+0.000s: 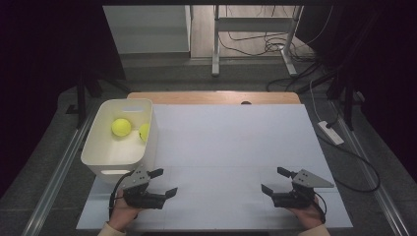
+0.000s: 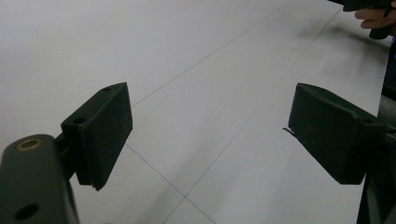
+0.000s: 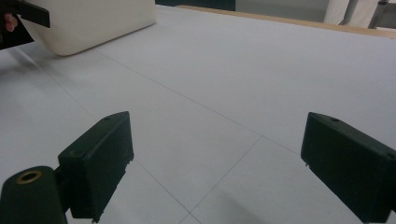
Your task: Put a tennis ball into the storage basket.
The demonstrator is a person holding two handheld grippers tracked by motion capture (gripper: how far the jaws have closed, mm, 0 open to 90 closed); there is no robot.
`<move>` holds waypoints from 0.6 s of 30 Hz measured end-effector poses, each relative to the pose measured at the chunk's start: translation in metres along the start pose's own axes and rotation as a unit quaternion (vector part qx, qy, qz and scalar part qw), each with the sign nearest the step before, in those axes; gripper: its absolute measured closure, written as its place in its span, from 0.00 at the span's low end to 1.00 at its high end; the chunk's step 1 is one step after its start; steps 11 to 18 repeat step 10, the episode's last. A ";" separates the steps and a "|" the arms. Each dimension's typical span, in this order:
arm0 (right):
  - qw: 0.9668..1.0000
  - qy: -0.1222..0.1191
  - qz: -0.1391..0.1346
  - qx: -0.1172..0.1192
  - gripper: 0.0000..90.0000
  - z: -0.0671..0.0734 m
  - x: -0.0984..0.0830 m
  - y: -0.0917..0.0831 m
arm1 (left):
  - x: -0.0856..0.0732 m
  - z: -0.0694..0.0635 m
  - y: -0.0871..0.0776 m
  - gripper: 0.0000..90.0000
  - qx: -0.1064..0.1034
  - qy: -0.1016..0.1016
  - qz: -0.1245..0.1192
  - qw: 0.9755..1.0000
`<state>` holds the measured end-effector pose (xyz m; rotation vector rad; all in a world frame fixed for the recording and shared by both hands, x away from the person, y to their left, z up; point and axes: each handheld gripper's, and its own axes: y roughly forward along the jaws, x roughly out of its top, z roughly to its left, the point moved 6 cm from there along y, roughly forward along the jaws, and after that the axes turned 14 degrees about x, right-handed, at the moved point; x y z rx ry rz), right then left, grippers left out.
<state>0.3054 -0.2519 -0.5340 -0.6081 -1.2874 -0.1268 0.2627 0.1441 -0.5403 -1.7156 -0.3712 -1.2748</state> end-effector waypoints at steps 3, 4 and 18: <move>1.000 -0.001 0.000 0.002 0.10 0.000 0.000 0.000 | 0.001 0.000 0.000 0.16 0.002 0.001 -0.001 1.000; 1.000 -0.001 0.000 0.002 0.10 0.000 0.000 0.000 | 0.001 0.000 0.000 0.16 0.002 0.001 -0.001 1.000; 1.000 0.005 -0.002 0.004 0.10 -0.001 0.000 -0.001 | 0.003 0.000 0.000 0.16 0.001 -0.006 -0.003 1.000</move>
